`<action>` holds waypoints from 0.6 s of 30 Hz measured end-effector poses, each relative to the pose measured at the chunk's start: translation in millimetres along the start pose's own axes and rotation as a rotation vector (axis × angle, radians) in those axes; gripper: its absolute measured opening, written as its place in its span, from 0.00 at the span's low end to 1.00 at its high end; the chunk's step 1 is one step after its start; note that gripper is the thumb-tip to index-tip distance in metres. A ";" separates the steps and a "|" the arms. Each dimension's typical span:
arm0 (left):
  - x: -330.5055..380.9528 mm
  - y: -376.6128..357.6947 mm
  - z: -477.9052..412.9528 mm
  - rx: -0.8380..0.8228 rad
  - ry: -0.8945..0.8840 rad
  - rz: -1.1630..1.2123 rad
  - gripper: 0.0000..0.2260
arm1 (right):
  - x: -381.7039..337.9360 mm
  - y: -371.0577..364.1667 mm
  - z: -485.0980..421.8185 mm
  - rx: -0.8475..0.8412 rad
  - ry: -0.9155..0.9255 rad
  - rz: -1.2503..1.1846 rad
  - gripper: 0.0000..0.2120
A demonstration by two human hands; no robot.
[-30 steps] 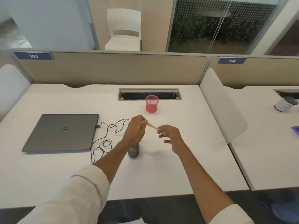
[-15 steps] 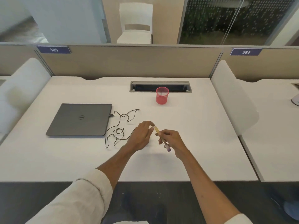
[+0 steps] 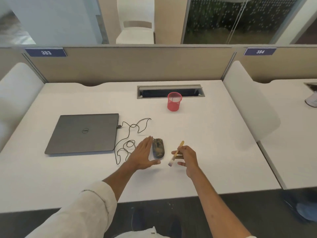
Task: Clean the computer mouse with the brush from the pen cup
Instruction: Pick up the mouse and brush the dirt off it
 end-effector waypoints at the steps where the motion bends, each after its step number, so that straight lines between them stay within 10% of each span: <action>1: -0.6 -1.6 -3.7 -0.007 -0.003 -0.003 0.55 | 2.4 -1.5 -1.9 0.002 -0.020 0.005 0.05; 18: -9.6 -8.9 -40.3 -0.019 0.009 0.019 0.60 | -2.4 -41.4 -31.9 -0.083 -0.075 0.068 0.03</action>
Point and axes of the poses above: each hand's wrist, its own z-axis away from the middle knuckle, its own y-axis out of the back of the hand, x = y × z, the point moved 6 cm from there along -z, towards the middle knuckle, and after that the axes turned 11 degrees about y, right-handed, at the moved point
